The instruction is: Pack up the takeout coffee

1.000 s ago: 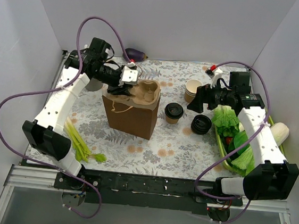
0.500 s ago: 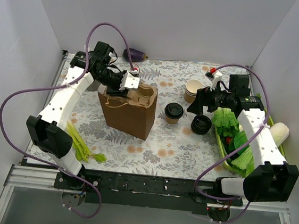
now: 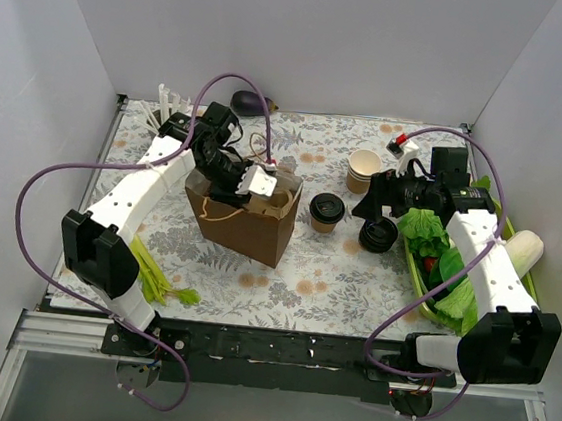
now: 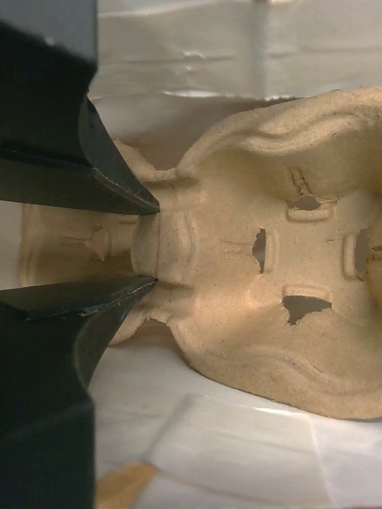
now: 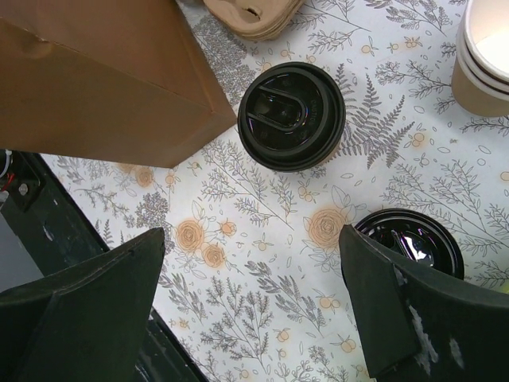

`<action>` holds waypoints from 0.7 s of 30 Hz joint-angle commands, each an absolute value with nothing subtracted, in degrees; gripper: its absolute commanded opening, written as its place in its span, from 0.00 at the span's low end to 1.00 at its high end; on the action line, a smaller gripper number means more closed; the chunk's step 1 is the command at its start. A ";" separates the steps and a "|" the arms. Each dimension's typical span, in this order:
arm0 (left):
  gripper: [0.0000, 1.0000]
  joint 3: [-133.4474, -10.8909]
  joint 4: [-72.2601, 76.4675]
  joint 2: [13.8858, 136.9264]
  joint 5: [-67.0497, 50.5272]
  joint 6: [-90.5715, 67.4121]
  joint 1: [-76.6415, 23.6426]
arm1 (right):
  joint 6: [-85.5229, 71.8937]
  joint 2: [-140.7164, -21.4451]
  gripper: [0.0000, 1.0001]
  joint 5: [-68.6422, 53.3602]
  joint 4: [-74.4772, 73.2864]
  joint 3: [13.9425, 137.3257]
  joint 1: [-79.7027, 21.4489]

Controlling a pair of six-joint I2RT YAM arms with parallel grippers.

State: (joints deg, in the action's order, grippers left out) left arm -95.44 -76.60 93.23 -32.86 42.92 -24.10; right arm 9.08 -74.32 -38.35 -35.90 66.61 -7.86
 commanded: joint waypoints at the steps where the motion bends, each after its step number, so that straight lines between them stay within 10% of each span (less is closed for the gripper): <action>1: 0.00 -96.75 -79.19 91.67 -30.06 40.18 -24.79 | 8.44 -72.07 0.98 -39.82 -34.37 65.66 -7.30; 21: 0.00 -84.38 -78.58 86.04 -26.63 32.00 -26.89 | 7.21 -72.51 0.98 -41.04 -32.96 63.54 -6.59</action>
State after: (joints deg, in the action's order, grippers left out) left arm -87.18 -76.49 89.10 -26.17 34.17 -26.52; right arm 8.14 -72.90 -39.44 -35.00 63.83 -7.07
